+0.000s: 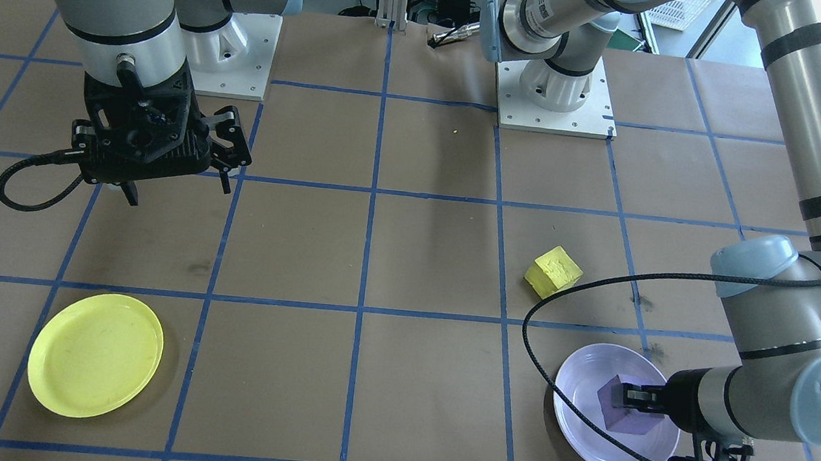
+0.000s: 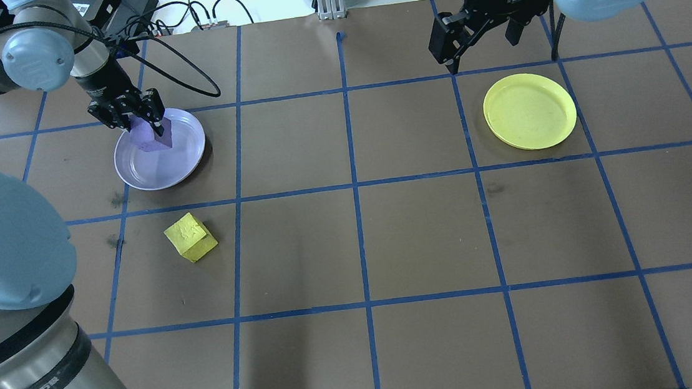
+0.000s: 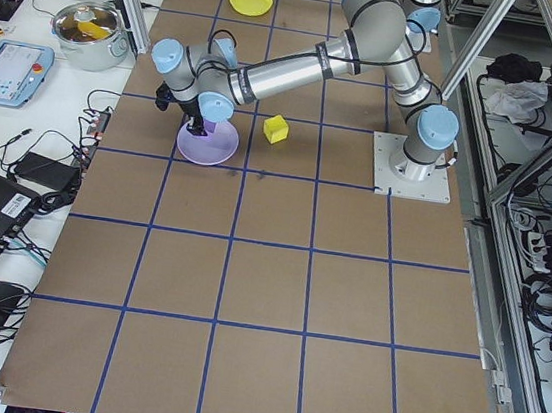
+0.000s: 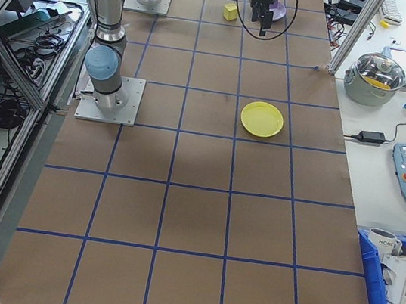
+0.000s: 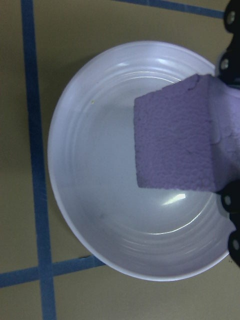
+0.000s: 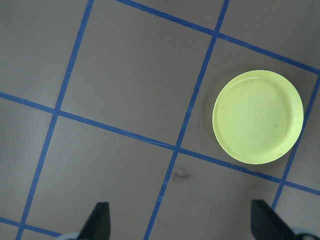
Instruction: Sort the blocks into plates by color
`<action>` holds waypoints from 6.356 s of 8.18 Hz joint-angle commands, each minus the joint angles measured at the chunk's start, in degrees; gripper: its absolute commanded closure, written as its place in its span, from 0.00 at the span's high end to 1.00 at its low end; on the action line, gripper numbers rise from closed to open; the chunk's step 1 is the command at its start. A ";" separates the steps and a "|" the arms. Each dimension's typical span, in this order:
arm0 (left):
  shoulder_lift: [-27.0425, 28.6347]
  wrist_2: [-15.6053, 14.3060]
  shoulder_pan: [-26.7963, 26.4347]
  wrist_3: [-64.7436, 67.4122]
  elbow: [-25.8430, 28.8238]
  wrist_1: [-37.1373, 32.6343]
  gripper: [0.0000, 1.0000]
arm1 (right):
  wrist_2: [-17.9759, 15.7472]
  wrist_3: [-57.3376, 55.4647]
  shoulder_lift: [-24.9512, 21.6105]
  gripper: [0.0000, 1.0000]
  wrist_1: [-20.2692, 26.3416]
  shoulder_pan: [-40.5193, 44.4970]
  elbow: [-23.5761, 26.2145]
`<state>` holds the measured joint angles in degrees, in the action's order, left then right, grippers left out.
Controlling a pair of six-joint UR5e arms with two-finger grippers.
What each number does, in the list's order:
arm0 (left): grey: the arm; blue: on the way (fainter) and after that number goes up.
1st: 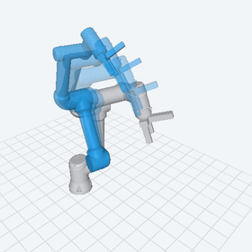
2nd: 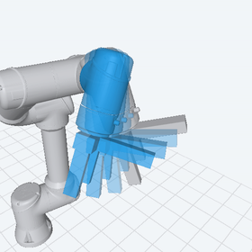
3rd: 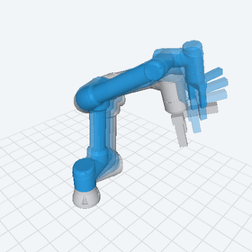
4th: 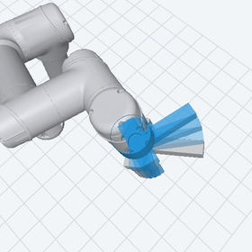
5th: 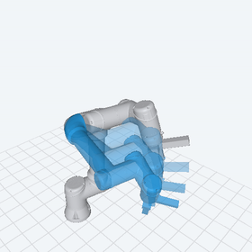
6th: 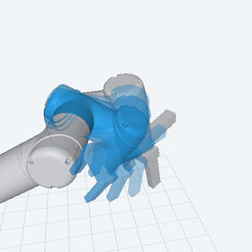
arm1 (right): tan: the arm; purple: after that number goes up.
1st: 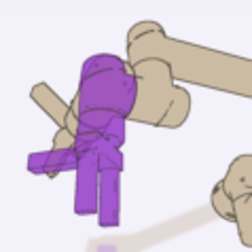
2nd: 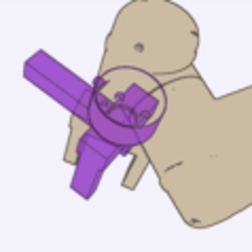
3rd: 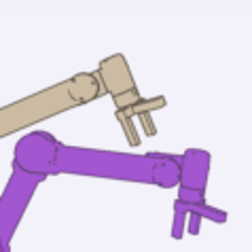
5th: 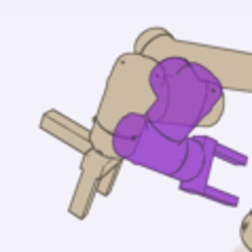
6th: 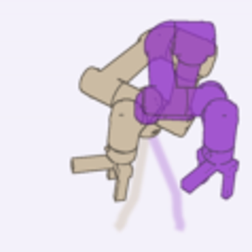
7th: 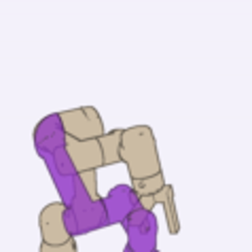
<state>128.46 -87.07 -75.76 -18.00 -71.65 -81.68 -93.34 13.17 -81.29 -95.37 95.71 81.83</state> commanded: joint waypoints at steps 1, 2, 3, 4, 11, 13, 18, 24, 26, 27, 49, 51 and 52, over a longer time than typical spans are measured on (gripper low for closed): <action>0.74 -0.39 -0.17 0.16 0.02 5.88 0.13 | 0.00 0.01 0.00 1.00 0.01 0.00 0.00; 1.26 -0.56 -0.17 0.25 0.02 5.57 0.13 | -0.08 0.01 0.00 1.00 0.01 0.00 0.09; 1.44 -0.47 -0.17 0.16 -0.07 6.18 0.55 | 0.00 -0.08 0.00 1.00 0.01 0.09 0.17; 1.44 -0.39 -0.26 0.16 -0.07 6.19 0.72 | 0.09 -0.08 0.00 1.00 0.01 0.09 0.52; -9.15 -0.13 -6.57 8.48 -2.42 -2.50 1.00 | 0.09 -0.08 -0.18 1.00 -0.16 0.09 1.23; -15.57 0.32 -4.15 15.62 -17.57 2.45 0.92 | 0.09 -0.08 -0.18 1.00 -0.16 0.09 1.23; -24.22 0.40 1.42 33.66 -34.53 16.03 0.90 | 0.09 -0.08 -0.18 1.00 -0.43 0.09 1.23; -21.32 6.47 -0.17 36.46 -36.46 15.50 0.95 | 0.09 -0.08 -0.18 1.00 -0.43 0.09 1.23; -20.36 5.94 -0.17 36.11 -36.55 15.59 0.95 | 0.09 -0.08 -0.18 1.00 -0.43 0.09 1.23; -20.27 5.68 -0.09 35.50 -36.90 15.50 0.95 | 0.00 -0.08 -0.18 1.00 -0.43 0.00 1.32; -23.25 5.58 -18.23 31.63 -37.61 10.21 0.00 | 0.00 -0.08 -0.18 1.00 -0.43 0.00 1.23; -22.55 11.20 -25.72 31.54 -31.83 10.93 0.00 | 0.00 -0.08 -0.18 1.00 -0.43 0.00 1.23; -22.03 11.30 -29.40 31.80 -28.93 11.02 0.00 | 0.00 0.01 -0.18 1.00 -0.43 0.00 1.23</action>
<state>105.71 -77.79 -98.35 13.58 -105.66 -71.06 -93.33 13.10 -81.48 -95.80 95.71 83.09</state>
